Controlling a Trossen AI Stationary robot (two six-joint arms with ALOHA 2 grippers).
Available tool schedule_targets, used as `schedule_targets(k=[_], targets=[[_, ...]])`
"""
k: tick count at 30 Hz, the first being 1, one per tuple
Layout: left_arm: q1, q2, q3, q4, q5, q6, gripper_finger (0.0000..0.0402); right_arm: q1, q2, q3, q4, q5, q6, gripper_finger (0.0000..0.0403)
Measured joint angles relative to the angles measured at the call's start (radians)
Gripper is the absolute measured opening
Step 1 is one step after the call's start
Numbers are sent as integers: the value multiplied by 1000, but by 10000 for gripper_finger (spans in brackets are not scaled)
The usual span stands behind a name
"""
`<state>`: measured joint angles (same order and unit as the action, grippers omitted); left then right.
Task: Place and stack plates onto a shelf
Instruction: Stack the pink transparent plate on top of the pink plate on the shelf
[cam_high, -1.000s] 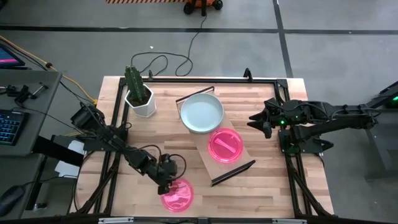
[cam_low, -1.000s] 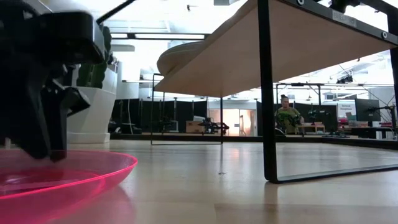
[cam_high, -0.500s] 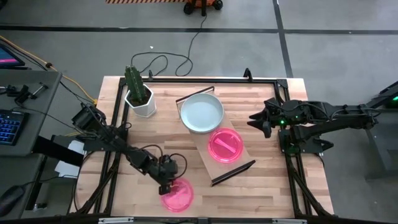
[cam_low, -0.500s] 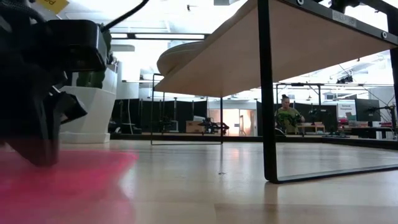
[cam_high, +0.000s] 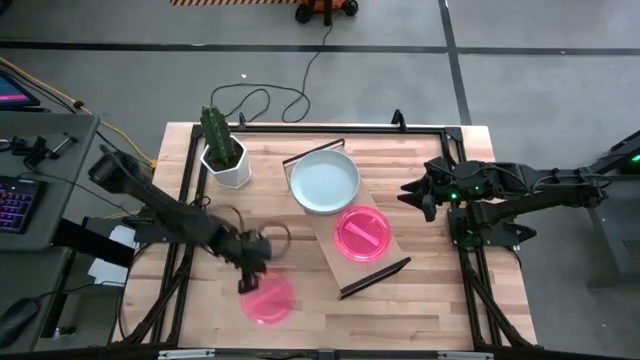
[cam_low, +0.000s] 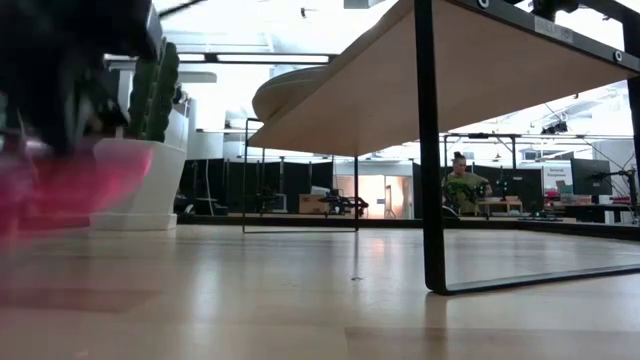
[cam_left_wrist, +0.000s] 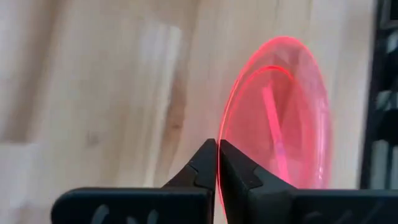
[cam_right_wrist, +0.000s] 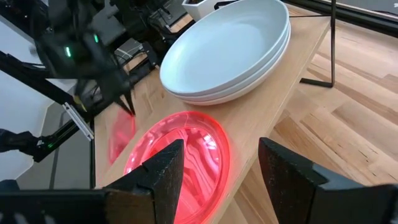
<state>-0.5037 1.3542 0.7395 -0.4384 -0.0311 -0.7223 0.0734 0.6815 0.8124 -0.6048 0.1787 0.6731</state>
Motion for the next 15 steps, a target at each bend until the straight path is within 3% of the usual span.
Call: schedule_targets(k=[6,9,12,15], targets=[[104,-335,2,-87,-23,-111,0,0,0,0,-15,0,0,190],[173,-445,32,-87,-76,-183,0,0,0,0,-43,0,0,190],[237,-473,104,-79,-146,-198,0,0,0,0,-59,0,0,190],[287,-423,197,-71,-197,-169,0,0,0,0,-63,0,0,190]])
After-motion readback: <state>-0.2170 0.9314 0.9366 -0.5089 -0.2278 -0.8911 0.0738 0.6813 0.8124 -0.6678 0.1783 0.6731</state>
